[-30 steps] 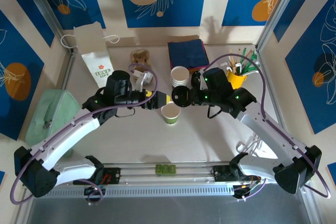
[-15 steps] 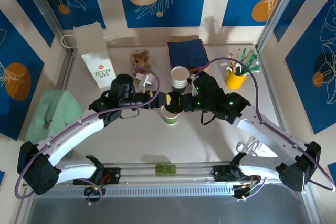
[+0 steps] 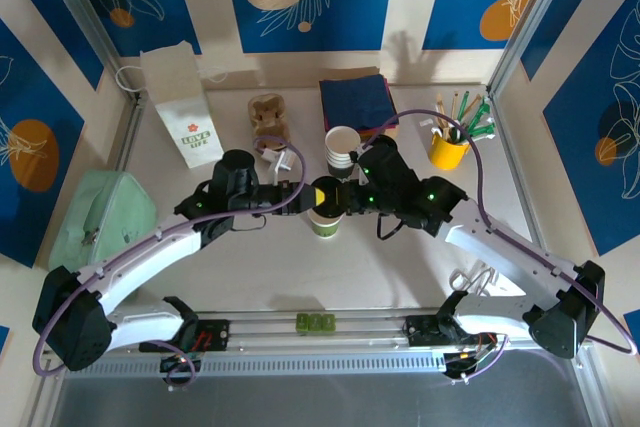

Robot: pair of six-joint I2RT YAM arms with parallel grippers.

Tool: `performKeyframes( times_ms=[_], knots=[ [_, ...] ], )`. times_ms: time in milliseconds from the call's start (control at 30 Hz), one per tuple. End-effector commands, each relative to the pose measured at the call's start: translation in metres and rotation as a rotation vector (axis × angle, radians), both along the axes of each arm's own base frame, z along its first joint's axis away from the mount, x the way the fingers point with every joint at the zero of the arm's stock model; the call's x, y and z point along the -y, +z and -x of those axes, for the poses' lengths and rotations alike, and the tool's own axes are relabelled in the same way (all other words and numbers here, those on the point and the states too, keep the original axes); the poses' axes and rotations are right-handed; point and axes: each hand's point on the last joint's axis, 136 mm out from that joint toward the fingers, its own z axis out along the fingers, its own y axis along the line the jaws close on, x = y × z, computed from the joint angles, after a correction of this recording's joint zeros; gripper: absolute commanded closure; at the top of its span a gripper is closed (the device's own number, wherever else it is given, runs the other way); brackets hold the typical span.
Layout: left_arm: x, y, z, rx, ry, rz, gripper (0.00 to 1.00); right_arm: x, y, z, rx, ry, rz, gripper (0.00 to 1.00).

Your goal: Pack the takeout coffee

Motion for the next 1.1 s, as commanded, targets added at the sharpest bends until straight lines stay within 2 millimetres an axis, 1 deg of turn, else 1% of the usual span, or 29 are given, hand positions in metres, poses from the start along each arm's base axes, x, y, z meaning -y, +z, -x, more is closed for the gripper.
performKeyframes(
  times_ms=[0, 33, 133, 267, 333, 367, 467, 533, 600, 667, 733, 833, 900, 967, 1000, 1067],
  knots=[
    [0.003, 0.014, 0.008, 0.033, -0.035, 0.052, 0.59, -0.004, 0.016, -0.004, 0.035, -0.011, -0.024, 0.84],
    [0.002, 0.014, 0.008, 0.032, -0.033, 0.05, 0.6, -0.005, 0.017, -0.004, 0.039, -0.007, -0.025, 0.84],
    [0.001, 0.014, 0.009, 0.035, -0.031, 0.051, 0.7, -0.006, 0.018, -0.003, 0.043, -0.005, -0.025, 0.82],
    [0.0, 0.016, 0.008, 0.036, -0.015, 0.067, 0.81, -0.005, 0.023, 0.0, 0.063, 0.004, -0.027, 0.73],
    [-0.001, 0.015, 0.006, 0.02, 0.002, 0.072, 0.85, -0.003, 0.027, 0.0, 0.076, 0.006, -0.03, 0.64],
    [-0.001, 0.017, 0.005, 0.016, 0.009, 0.082, 0.85, -0.001, 0.029, 0.0, 0.087, 0.004, -0.026, 0.59],
    [-0.004, 0.013, -0.001, 0.004, 0.048, 0.064, 0.85, 0.005, 0.039, 0.001, 0.129, 0.012, -0.019, 0.52],
    [-0.008, 0.008, -0.005, -0.01, 0.075, 0.047, 0.85, 0.008, 0.049, 0.002, 0.172, 0.032, -0.025, 0.49],
    [-0.011, 0.009, -0.008, -0.022, 0.093, 0.056, 0.85, 0.009, 0.061, 0.007, 0.23, 0.075, -0.042, 0.47],
    [-0.015, 0.011, -0.01, -0.031, 0.112, 0.071, 0.85, 0.012, 0.074, 0.012, 0.297, 0.121, -0.062, 0.43],
    [-0.021, 0.01, -0.013, -0.064, 0.146, 0.069, 0.85, 0.017, 0.086, 0.016, 0.37, 0.149, -0.081, 0.42],
    [-0.032, 0.006, -0.018, -0.119, 0.204, 0.069, 0.85, 0.025, 0.095, 0.021, 0.491, 0.189, -0.093, 0.37],
    [-0.039, 0.003, -0.02, -0.155, 0.244, 0.066, 0.85, 0.023, 0.098, 0.024, 0.62, 0.267, -0.075, 0.36],
    [-0.047, 0.002, -0.022, -0.19, 0.282, 0.081, 0.84, 0.027, 0.098, 0.02, 0.756, 0.263, -0.05, 0.33],
    [-0.051, 0.002, -0.023, -0.204, 0.296, 0.095, 0.85, 0.027, 0.097, 0.02, 0.795, 0.276, -0.048, 0.32],
    [-0.057, 0.002, -0.025, -0.238, 0.322, 0.12, 0.86, 0.02, 0.09, 0.026, 0.892, 0.362, -0.03, 0.32]
  ],
)
